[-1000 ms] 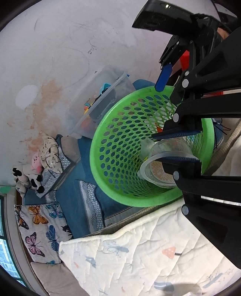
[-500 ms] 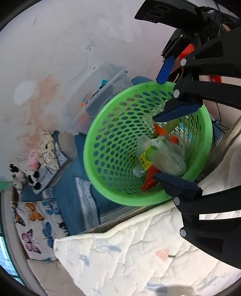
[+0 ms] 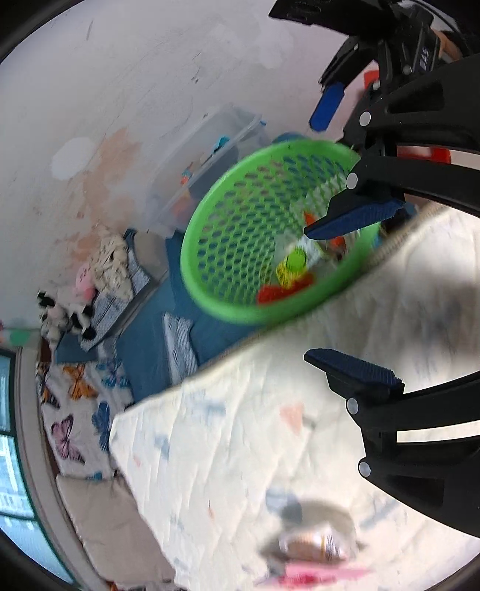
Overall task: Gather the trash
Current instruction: 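Release the cup into the basket with the left gripper while the right gripper drops the red net, then move both grippers back over the bed, left gripper toward the pink snack wrapper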
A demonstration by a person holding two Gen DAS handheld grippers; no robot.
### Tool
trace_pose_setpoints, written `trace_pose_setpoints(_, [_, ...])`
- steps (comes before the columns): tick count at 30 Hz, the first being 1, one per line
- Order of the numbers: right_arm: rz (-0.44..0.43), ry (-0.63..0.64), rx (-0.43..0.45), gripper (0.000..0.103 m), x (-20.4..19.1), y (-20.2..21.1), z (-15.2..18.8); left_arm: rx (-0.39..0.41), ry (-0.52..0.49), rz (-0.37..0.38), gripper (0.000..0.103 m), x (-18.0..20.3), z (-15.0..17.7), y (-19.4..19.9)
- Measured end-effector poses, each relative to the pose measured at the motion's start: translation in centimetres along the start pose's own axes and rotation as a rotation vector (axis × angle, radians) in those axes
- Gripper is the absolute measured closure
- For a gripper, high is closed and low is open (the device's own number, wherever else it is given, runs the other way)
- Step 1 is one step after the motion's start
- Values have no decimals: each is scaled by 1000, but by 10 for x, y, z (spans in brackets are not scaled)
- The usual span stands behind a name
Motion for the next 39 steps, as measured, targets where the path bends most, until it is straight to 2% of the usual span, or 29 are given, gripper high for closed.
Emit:
trace_pose_setpoints(12, [-45, 103, -1, 31, -61, -2, -10, 86, 196, -103, 30, -101, 16, 58])
trace_pose_setpoints(14, [-56, 121, -3, 30, -72, -5, -14, 99, 227, -124, 23, -117, 19, 66])
trace_pose_setpoints(19, [-85, 171, -14, 30, -102, -16, -24, 116, 322, -162, 12, -160, 23, 80])
trace_pose_setpoints(25, [-114, 227, -25, 30, -132, -27, -30, 99, 490, -118, 12, -212, 26, 75])
trace_pose_setpoints(28, [-126, 247, -34, 29, -143, -34, -34, 91, 544, -102, 12, -227, 23, 67])
trace_pose_setpoints(39, [-139, 272, -71, 29, -157, -56, -39, 76, 653, -13, 12, -250, 17, 48])
Point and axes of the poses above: each gripper's, at about its wrist camera, not at the fingertips, and y roughly against the way its jaws point, x to its right, z to its underside, the point moved 5 cm from there along -y, roughly the way its jaws point, and after that the axes turned 13 degrees about -x, right-handed, at the moved point
